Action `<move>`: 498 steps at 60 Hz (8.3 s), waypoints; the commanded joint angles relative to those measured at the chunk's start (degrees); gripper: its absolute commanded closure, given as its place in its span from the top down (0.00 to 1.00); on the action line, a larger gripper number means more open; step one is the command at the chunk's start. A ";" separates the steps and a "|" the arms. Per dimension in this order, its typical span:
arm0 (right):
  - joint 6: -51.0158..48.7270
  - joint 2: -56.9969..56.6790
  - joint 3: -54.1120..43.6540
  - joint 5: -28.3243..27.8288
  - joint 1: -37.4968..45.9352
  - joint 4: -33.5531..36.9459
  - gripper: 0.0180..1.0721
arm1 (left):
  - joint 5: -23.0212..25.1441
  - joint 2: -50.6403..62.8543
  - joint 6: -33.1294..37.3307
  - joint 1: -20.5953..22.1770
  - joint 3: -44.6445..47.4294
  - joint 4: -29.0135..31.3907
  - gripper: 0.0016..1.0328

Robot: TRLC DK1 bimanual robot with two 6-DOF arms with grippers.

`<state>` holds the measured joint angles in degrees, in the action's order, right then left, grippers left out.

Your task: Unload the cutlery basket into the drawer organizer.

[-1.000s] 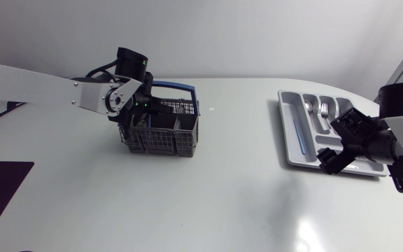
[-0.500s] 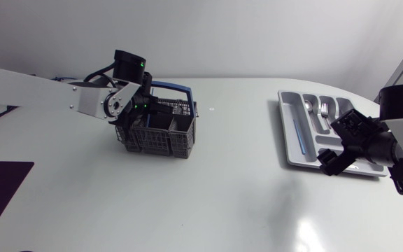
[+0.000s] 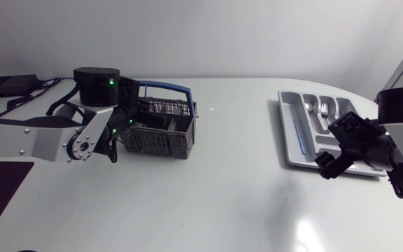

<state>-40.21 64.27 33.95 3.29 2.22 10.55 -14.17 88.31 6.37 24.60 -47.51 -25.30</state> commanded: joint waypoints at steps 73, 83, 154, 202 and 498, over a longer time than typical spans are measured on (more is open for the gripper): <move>32.47 11.93 29.94 -28.43 -34.12 16.17 0.90 | 50.91 -8.16 -27.90 -6.23 -16.04 24.95 0.09; 33.00 16.68 33.19 -30.89 -35.09 16.08 0.86 | 53.55 -6.49 -28.70 -5.88 -16.92 24.77 0.08; 34.41 28.45 37.68 -31.68 -37.29 12.22 0.07 | 54.16 -3.67 -30.10 -4.47 -18.94 24.07 0.36; 29.75 15.80 22.12 -28.34 -11.62 14.94 0.07 | 42.65 -4.29 0.92 -18.54 -28.08 46.13 0.66; 25.35 6.66 14.39 -9.71 -45.55 2.99 0.72 | 48.72 3.97 -4.26 3.44 -35.55 74.61 0.03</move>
<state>-13.78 69.23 47.79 -7.16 -42.48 14.48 33.23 90.83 3.79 28.12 -81.06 48.16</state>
